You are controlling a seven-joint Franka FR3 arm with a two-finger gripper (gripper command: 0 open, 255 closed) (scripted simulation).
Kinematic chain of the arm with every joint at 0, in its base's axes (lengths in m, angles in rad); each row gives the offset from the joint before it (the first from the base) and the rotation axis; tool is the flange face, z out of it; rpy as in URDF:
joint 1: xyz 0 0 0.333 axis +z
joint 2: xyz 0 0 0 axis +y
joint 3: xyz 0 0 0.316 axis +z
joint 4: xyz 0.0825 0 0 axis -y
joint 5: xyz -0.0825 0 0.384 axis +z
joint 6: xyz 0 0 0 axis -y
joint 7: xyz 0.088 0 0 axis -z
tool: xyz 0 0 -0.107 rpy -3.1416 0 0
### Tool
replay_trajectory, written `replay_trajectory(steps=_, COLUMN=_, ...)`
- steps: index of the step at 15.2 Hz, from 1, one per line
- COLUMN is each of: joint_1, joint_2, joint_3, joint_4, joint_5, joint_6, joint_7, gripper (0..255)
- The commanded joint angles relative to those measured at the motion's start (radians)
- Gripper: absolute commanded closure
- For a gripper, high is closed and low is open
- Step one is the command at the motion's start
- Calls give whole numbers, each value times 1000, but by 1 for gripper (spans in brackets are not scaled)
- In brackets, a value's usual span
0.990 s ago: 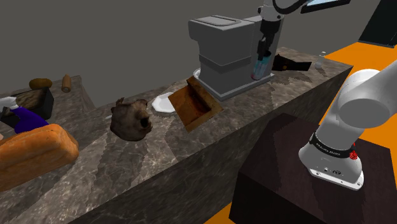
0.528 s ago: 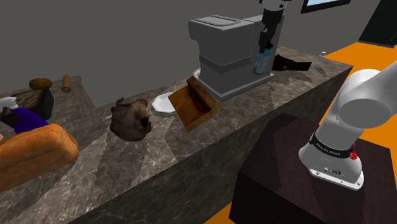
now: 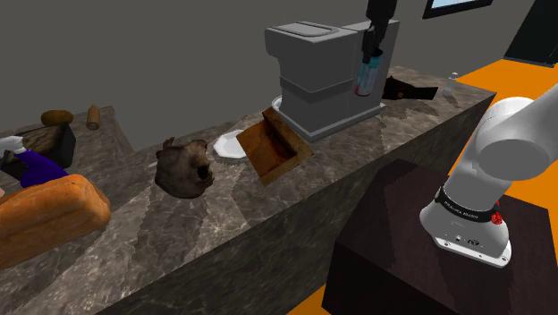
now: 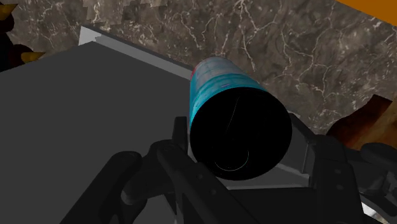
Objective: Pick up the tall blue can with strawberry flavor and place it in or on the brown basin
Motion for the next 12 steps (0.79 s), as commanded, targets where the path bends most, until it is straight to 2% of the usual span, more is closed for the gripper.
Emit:
replay_trajectory(steps=1, joint_1=19, joint_2=30, joint_3=31, joint_4=34, joint_5=19, joint_6=-11, joint_7=37, gripper=255)
replay_trajectory(steps=12, joint_1=112, joint_2=266, joint_3=178, joint_4=292, joint_5=98, joint_6=-65, joint_7=234, gripper=255)
